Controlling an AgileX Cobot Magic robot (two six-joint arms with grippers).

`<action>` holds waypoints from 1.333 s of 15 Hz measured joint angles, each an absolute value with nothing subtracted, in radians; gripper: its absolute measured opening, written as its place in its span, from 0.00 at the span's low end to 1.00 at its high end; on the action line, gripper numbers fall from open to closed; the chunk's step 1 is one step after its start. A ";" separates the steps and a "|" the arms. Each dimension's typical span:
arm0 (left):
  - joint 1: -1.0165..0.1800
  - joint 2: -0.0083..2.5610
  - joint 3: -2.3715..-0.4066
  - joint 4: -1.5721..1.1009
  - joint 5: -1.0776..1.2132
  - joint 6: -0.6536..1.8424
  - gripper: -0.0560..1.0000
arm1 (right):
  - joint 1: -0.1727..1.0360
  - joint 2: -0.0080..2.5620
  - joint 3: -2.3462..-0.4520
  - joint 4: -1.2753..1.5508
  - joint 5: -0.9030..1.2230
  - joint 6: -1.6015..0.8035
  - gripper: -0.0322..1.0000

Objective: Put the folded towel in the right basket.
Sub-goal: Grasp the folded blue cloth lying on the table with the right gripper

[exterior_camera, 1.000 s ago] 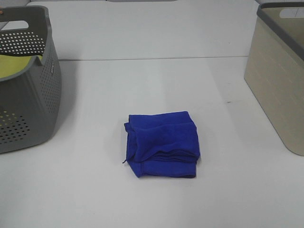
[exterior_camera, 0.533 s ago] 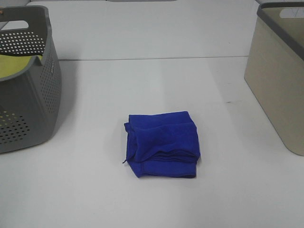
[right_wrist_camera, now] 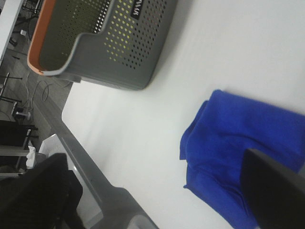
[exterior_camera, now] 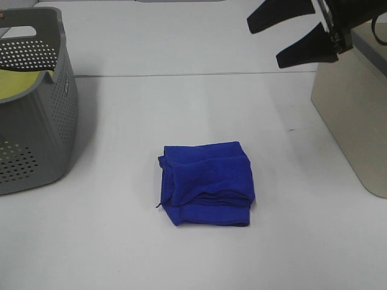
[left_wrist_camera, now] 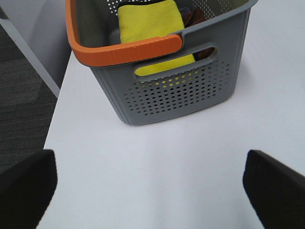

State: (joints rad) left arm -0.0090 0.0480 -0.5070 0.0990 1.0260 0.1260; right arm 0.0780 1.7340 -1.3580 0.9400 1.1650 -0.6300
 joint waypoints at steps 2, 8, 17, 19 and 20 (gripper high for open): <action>-0.009 0.048 -0.507 0.099 1.026 0.126 0.99 | 0.078 1.793 -1.358 0.915 1.179 -0.591 0.92; -0.009 0.048 -0.507 0.099 1.026 0.126 0.99 | 0.193 1.899 -1.226 0.758 0.995 -0.584 0.90; -0.009 0.048 -0.507 0.099 1.026 0.126 0.99 | 0.223 2.072 -1.202 0.731 0.873 -0.582 0.90; -0.009 0.048 -0.507 0.099 1.026 0.126 0.99 | 0.223 2.102 -1.202 0.731 0.871 -0.579 0.90; -0.009 0.048 -0.507 0.099 1.026 0.126 0.99 | 0.223 2.114 -1.202 0.732 0.869 -0.565 0.90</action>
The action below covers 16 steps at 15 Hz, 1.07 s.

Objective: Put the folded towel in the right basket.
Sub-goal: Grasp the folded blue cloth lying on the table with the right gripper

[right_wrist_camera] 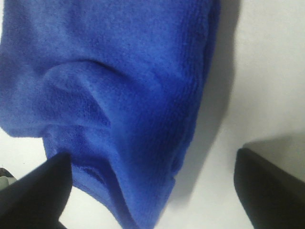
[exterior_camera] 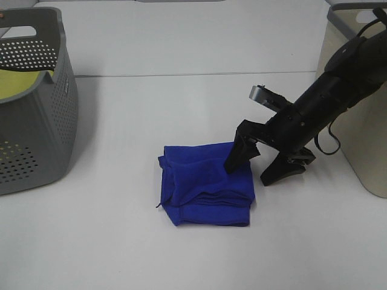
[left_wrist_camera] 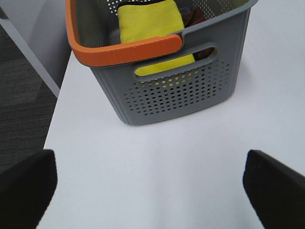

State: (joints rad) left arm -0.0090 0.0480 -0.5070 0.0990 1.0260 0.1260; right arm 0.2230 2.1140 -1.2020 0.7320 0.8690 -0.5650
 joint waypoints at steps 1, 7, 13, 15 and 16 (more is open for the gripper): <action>-0.009 0.048 -0.507 0.099 1.026 0.126 0.99 | 0.223 2.119 -1.202 0.736 0.869 -0.559 0.90; -0.009 0.048 -0.507 0.099 1.026 0.126 0.99 | 0.341 2.140 -1.210 0.769 0.816 -0.486 0.89; -0.009 0.048 -0.507 0.099 1.026 0.126 0.99 | 0.568 2.150 -1.216 0.780 0.667 -0.383 0.74; -0.009 0.048 -0.507 0.099 1.026 0.126 0.99 | 0.568 2.159 -1.216 0.745 0.650 -0.370 0.47; -0.009 0.048 -0.507 0.099 1.026 0.126 0.99 | 0.568 2.165 -1.216 0.732 0.647 -0.369 0.32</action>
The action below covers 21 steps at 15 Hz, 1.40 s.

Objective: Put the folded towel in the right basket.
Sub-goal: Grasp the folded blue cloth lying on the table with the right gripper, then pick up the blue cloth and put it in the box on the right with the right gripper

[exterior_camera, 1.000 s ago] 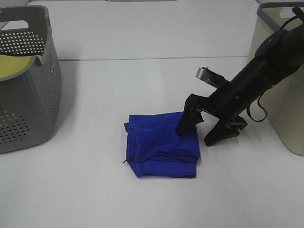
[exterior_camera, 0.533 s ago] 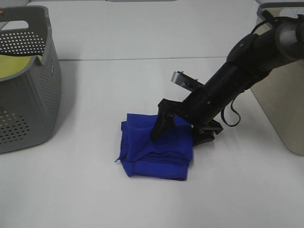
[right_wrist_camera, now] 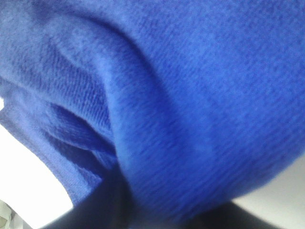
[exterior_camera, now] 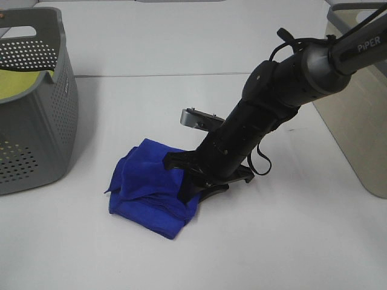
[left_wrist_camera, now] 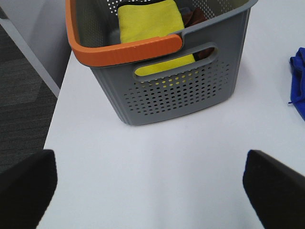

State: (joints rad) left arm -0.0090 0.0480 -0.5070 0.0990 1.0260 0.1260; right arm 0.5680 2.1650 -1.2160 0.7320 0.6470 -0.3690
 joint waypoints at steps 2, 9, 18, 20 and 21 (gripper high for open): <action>-0.009 0.048 -0.507 0.099 1.026 0.126 0.99 | 0.568 2.167 -1.216 0.721 0.649 -0.361 0.12; -0.009 0.048 -0.507 0.099 1.026 0.126 0.99 | 0.568 2.091 -1.206 0.586 0.734 -0.356 0.12; -0.009 0.048 -0.507 0.099 1.026 0.126 0.99 | 0.568 1.512 -1.284 0.260 0.762 -0.254 0.12; -0.009 0.048 -0.507 0.099 1.026 0.126 0.99 | 0.568 1.468 -1.311 0.183 0.765 -0.206 0.12; -0.009 0.048 -0.507 0.099 1.026 0.126 0.99 | 0.568 1.437 -1.337 0.102 0.776 -0.160 0.12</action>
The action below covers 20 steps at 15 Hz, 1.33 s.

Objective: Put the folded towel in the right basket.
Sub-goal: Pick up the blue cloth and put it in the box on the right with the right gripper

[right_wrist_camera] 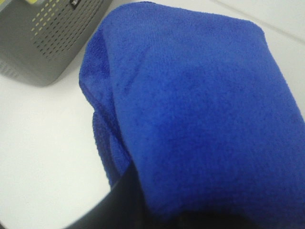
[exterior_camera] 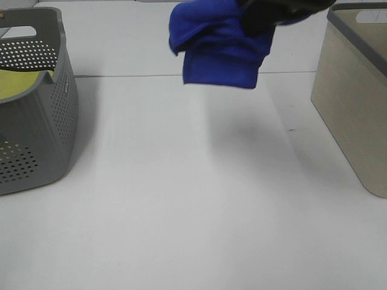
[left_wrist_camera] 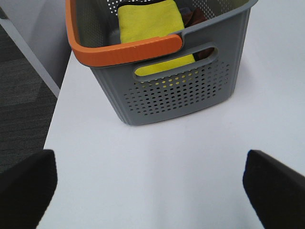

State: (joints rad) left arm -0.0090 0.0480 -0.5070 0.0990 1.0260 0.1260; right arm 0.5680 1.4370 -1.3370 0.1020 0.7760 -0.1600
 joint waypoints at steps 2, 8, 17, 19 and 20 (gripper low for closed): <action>-0.009 0.048 -0.507 0.099 1.026 0.126 0.99 | 0.568 1.390 -1.395 -0.066 0.828 -0.062 0.12; -0.009 0.048 -0.507 0.099 1.026 0.126 0.99 | 0.225 1.379 -1.529 0.079 0.972 -0.161 0.12; -0.009 0.048 -0.507 0.099 1.026 0.126 0.99 | -0.386 1.485 -1.532 0.583 0.993 -0.307 0.12; -0.009 0.048 -0.507 0.099 1.026 0.126 0.99 | -0.412 1.550 -1.532 0.583 0.977 -0.306 0.12; -0.009 0.048 -0.507 0.099 1.026 0.126 0.99 | -0.412 1.586 -1.532 0.579 0.972 -0.306 0.12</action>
State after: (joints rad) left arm -0.0090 0.0480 -0.5070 0.0990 1.0260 0.1260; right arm -0.4120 1.5860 -1.5320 0.5790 0.9720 -0.3060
